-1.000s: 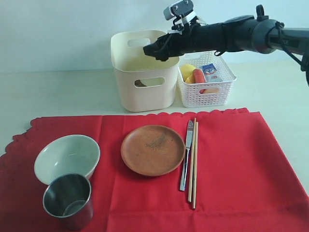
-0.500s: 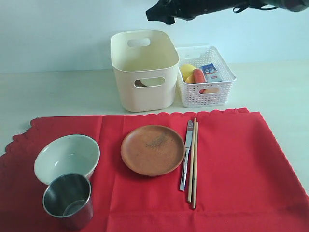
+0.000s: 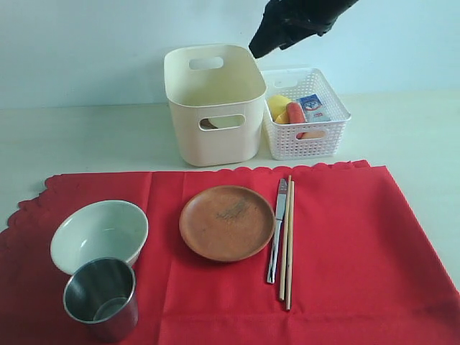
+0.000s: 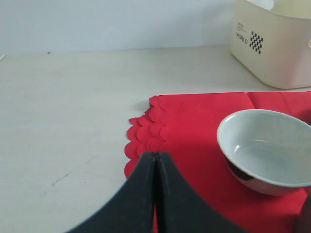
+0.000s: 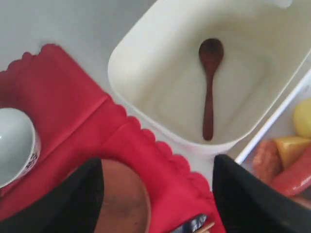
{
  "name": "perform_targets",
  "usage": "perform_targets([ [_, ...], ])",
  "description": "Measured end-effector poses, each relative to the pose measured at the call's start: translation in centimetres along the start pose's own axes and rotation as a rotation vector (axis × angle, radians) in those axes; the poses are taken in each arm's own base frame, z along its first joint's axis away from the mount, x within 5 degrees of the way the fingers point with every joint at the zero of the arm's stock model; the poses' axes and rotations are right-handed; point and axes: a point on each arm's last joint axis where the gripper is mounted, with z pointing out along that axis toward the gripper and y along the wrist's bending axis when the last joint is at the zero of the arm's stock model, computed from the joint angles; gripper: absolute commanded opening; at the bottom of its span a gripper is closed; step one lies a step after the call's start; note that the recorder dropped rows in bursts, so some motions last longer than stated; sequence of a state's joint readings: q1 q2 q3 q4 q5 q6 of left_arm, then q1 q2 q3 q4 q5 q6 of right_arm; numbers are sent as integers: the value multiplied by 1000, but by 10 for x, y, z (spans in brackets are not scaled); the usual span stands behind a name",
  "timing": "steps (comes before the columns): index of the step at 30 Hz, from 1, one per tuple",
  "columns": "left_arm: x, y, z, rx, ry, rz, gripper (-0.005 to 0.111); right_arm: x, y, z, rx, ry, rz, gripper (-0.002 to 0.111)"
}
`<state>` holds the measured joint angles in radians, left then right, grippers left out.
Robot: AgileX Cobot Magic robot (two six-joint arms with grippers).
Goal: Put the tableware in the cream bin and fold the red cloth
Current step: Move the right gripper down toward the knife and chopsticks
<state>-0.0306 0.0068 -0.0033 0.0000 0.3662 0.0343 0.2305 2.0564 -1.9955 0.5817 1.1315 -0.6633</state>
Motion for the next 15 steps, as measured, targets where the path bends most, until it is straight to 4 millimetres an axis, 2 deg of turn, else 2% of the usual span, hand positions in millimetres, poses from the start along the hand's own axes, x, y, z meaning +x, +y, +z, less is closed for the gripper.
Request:
perform_targets([
  [7, 0, 0, 0, 0, 0, 0, 0, 26, 1, 16, -68, 143, 96, 62],
  [15, 0, 0, 0, 0, 0, 0, 0, 84, -5, 50, -37, 385, 254, 59],
])
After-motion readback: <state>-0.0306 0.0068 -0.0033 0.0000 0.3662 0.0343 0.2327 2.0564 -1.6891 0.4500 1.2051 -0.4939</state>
